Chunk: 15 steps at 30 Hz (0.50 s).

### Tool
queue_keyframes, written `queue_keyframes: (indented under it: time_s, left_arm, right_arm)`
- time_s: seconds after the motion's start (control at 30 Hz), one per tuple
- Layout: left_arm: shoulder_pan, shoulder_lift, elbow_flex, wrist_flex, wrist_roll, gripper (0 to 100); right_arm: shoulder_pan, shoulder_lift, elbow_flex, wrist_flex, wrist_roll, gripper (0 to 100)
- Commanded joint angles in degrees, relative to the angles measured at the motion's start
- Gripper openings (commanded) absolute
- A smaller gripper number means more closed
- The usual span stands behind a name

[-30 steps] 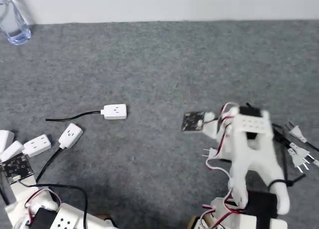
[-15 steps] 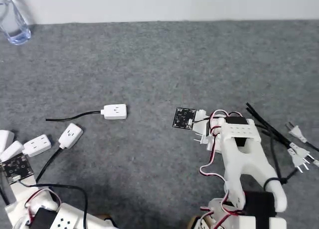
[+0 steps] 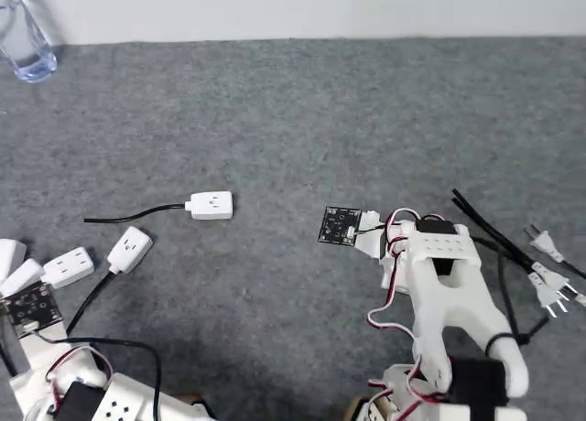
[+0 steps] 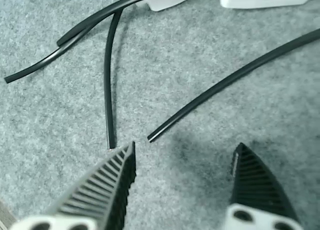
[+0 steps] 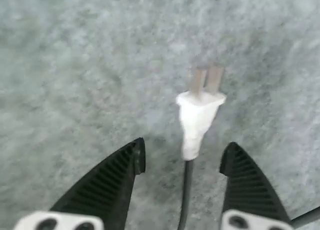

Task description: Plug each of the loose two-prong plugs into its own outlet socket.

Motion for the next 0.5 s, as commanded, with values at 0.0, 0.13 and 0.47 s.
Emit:
queue_keyframes:
  time_s: [0.0, 0.13, 0.47]
  left_arm:
    - [1.58, 0.00, -1.98, -0.09, -0.35, 30]
    - [3.78, 0.00, -15.08, 4.40, 0.00, 30]
    - [19.69, 0.35, -44.26, 4.13, 7.74, 29]
  right_arm:
    - [-2.33, -7.96, -2.99, 6.20, -2.64, 24.0]
    - [-7.78, -19.56, -2.81, 11.21, -10.55, 28.0]
    - [-22.90, -44.53, 9.76, 12.09, -31.82, 28.4]
